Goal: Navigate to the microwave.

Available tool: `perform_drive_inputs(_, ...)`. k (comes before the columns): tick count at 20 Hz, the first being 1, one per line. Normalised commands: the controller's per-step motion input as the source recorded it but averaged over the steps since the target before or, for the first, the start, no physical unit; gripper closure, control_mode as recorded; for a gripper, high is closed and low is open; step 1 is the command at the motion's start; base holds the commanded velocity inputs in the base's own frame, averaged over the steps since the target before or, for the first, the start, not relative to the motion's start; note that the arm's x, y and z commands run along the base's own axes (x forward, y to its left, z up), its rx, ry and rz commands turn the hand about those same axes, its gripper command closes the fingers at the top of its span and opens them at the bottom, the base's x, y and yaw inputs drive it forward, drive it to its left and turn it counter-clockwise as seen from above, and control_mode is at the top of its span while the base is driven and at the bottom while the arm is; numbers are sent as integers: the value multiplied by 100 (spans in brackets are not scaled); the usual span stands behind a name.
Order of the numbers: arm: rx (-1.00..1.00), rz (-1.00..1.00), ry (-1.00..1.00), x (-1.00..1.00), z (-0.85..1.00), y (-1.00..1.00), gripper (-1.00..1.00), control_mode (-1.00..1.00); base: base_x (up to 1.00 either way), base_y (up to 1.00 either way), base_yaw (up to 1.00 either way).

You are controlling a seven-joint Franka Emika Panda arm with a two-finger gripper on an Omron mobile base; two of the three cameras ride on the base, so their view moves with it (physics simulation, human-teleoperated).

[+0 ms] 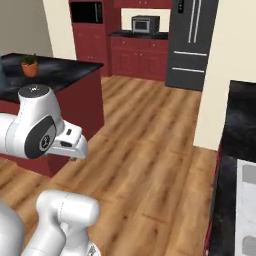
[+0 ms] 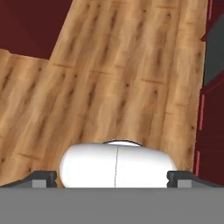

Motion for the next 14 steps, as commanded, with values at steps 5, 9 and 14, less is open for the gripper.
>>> perform_drive_inputs(5,0,0,0,0,0,0,-100,100,100,7,-27)
perform_drive_inputs(9,0,0,0,0,0,0,-100,100,100,34,-11)
perform_drive_inputs(14,0,0,0,0,0,0,-100,100,100,54,-7)
